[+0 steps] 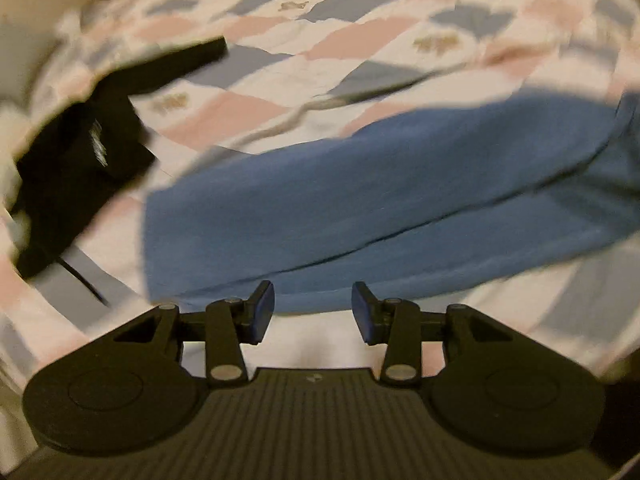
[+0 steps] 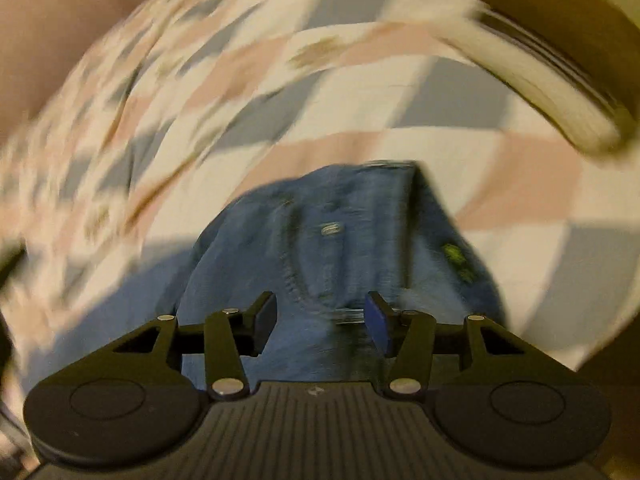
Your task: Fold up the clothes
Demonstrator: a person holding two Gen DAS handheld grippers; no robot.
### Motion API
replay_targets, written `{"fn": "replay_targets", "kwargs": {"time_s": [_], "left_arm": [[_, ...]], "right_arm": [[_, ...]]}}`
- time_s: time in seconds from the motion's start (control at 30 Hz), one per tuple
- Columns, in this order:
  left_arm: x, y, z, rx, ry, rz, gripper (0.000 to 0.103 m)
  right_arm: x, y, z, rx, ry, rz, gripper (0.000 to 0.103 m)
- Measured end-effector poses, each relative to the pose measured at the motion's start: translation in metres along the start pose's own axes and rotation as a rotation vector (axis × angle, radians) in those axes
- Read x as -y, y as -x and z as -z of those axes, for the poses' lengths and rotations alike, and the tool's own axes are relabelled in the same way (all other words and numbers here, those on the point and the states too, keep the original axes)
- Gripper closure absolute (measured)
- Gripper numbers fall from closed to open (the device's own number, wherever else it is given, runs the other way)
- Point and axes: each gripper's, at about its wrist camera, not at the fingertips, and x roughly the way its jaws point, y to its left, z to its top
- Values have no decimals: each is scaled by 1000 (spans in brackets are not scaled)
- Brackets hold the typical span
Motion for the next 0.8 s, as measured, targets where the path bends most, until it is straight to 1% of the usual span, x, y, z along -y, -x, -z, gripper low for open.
{"fn": "replay_targets", "kwargs": {"time_s": [0.07, 0.13, 0.2, 0.27, 0.3, 0.37, 0.4, 0.43, 0.5, 0.53, 0.57, 0.6, 0.63, 0.67, 0.7, 0.73, 0.77, 0.8], "left_arm": [[-1, -14, 11, 16, -105, -54, 64], [5, -36, 11, 25, -198, -74, 63], [17, -67, 5, 43, -322, -116, 62], [24, -98, 6, 71, -466, -175, 62], [26, -110, 7, 86, -527, -195, 62], [27, -140, 14, 113, -653, -230, 59], [27, -153, 18, 120, -711, -236, 58], [26, -166, 22, 127, -768, -242, 56], [27, -187, 29, 146, -859, -237, 53], [25, -194, 32, 167, -899, -236, 48], [23, -197, 36, 195, -932, -239, 40], [21, -200, 38, 217, -956, -241, 38], [18, -203, 40, 231, -977, -235, 39], [16, -206, 40, 237, -995, -218, 51], [12, -207, 38, 240, -1003, -201, 64], [8, -206, 35, 241, -1002, -184, 89], [3, -205, 32, 242, -1000, -167, 99], [-2, -203, 30, 243, -998, -151, 99]], "right_arm": [[-44, -6, 12, 29, 220, 59, 52], [-87, -12, 32, 66, 456, 89, 52], [-134, -20, 62, 122, 723, 110, 52], [-180, -31, 101, 189, 979, 117, 53], [-197, -39, 120, 222, 1079, 125, 53], [-222, -58, 148, 282, 1244, 178, 52], [-234, -68, 161, 310, 1323, 208, 47], [-243, -79, 172, 322, 1400, 239, 40], [-252, -100, 192, 318, 1539, 300, 40], [-253, -108, 198, 324, 1584, 325, 40], [-252, -115, 202, 327, 1619, 346, 40], [-252, -121, 204, 329, 1647, 363, 44], [-253, -122, 203, 319, 1656, 356, 55], [-255, -121, 199, 298, 1649, 328, 64], [-257, -119, 196, 276, 1641, 301, 92], [-258, -115, 188, 257, 1615, 271, 98], [-260, -107, 177, 242, 1570, 238, 99], [-261, -100, 165, 227, 1525, 206, 102]]}}
